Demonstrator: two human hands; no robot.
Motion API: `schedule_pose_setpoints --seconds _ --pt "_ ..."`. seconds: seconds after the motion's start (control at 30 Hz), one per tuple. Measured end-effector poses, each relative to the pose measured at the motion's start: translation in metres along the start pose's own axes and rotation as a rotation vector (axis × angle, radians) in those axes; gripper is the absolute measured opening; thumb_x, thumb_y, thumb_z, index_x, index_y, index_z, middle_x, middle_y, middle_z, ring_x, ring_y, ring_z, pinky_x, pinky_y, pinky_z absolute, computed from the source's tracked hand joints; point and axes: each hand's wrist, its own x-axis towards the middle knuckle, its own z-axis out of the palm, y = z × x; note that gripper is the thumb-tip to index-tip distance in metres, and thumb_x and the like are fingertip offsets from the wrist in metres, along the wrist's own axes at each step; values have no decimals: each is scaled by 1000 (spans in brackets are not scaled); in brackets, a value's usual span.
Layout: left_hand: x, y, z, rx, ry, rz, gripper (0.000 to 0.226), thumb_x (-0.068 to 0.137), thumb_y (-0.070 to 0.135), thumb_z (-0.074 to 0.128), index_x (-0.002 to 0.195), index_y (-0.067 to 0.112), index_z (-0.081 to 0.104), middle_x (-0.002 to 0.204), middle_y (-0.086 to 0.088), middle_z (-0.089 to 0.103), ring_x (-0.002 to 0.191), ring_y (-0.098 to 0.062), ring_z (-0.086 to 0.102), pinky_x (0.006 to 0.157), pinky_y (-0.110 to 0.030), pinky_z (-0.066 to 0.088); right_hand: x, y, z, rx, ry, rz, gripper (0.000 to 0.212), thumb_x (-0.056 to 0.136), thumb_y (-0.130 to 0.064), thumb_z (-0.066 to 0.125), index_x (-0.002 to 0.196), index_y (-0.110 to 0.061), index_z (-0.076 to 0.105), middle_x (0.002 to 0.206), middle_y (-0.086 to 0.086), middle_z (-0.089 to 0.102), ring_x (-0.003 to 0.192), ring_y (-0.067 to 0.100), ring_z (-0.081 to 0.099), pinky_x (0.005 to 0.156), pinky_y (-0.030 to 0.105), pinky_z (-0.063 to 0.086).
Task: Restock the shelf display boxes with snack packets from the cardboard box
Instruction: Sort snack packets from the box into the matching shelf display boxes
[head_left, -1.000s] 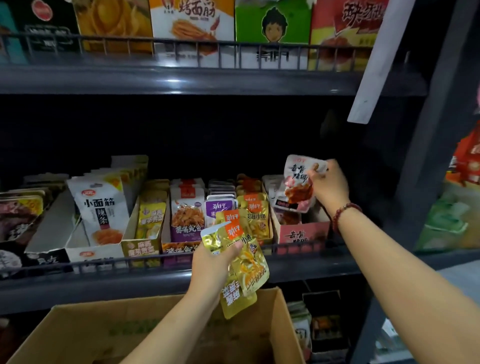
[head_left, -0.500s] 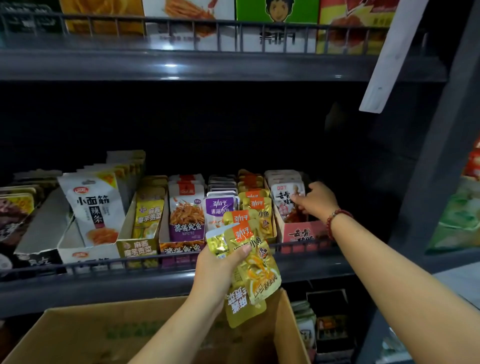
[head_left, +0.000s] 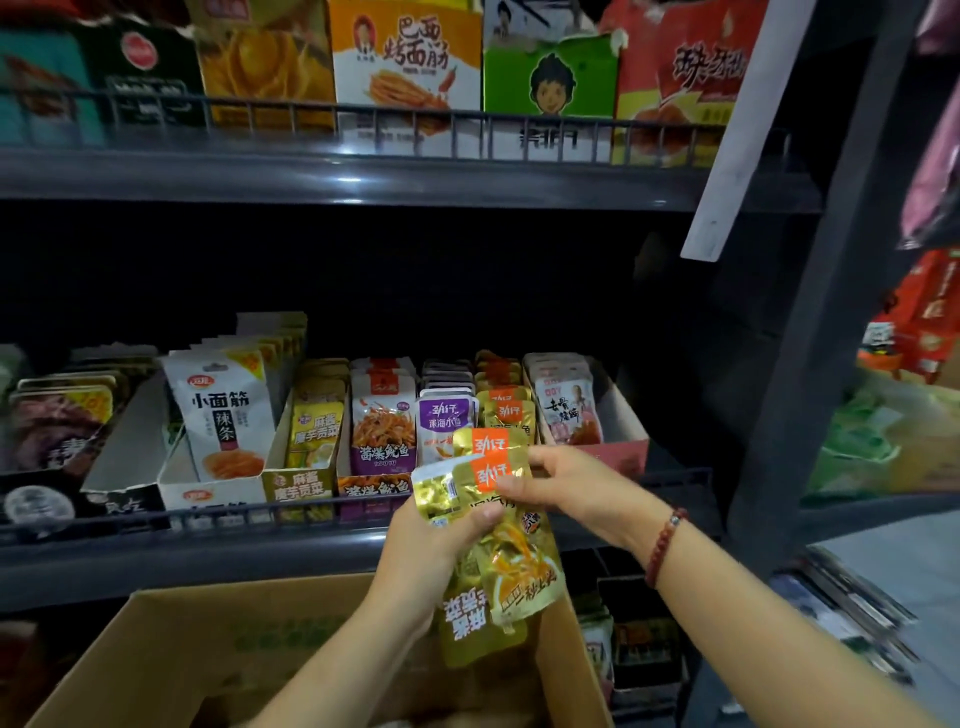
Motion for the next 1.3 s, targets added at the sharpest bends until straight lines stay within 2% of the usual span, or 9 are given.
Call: schedule_pose_setpoints --seconds 0.17,0.27,0.37,0.53,0.73,0.87,1.03,1.17,1.3 --pt "-5 6 -7 -73 38 -28 20 90 26 60 104 14 67 93 -6 76 87 -22 74 79 -39 56 10 7 17 99 139 -42 24 87 -31 65 107 -18 65 102 -5 73 97 11 68 96 39 49" --pt "-1 4 -13 -124 77 -70 19 94 26 56 99 12 67 90 -8 76 85 -25 73 83 -46 56 22 11 14 97 269 -49 40 82 -50 61 111 -23 61 108 -4 70 102 14 66 95 45 50" --pt "10 1 -20 -148 88 -98 21 94 29 56 103 12 66 92 -9 76 86 -26 73 78 -42 56 37 9 3 66 448 -99 21 94 -44 49 104 -27 55 104 -2 67 102 21 65 85 39 54" --pt "31 -4 -21 -185 88 -104 17 96 28 55 105 17 64 97 -9 76 89 -25 73 71 -34 56 73 3 -23 -234 688 -126 62 91 -59 38 132 -13 43 106 1 62 92 19 64 77 37 54" --pt "53 -18 -23 -182 122 -98 16 94 28 57 105 18 64 96 -8 76 86 -22 73 71 -34 57 104 9 -40 -326 573 -164 37 90 -50 55 114 -23 55 107 -6 64 95 12 64 78 34 56" --pt "58 -25 -24 -200 137 -119 16 94 28 57 103 17 64 94 -10 76 83 -26 73 66 -34 56 107 9 -36 -339 498 -157 21 92 -40 57 108 -28 50 104 -5 64 84 12 66 60 22 53" --pt "59 -29 -22 -221 138 -140 13 95 28 57 101 18 64 93 -10 75 83 -27 73 68 -36 56 106 16 -33 -451 413 72 53 92 -45 55 134 -14 44 127 3 60 53 3 65 54 18 46" --pt "57 -31 -21 -217 127 -148 10 95 28 57 99 22 62 94 -9 75 87 -29 73 71 -37 56 102 12 -34 -484 394 -6 49 90 -26 64 133 -21 40 114 -8 54 80 13 65 66 27 56" --pt "57 -29 -19 -219 119 -143 9 95 28 56 98 23 62 94 -9 75 87 -29 72 72 -38 56 101 14 -35 -728 388 -105 50 90 -30 64 136 -30 44 133 -8 50 106 13 55 82 25 50"
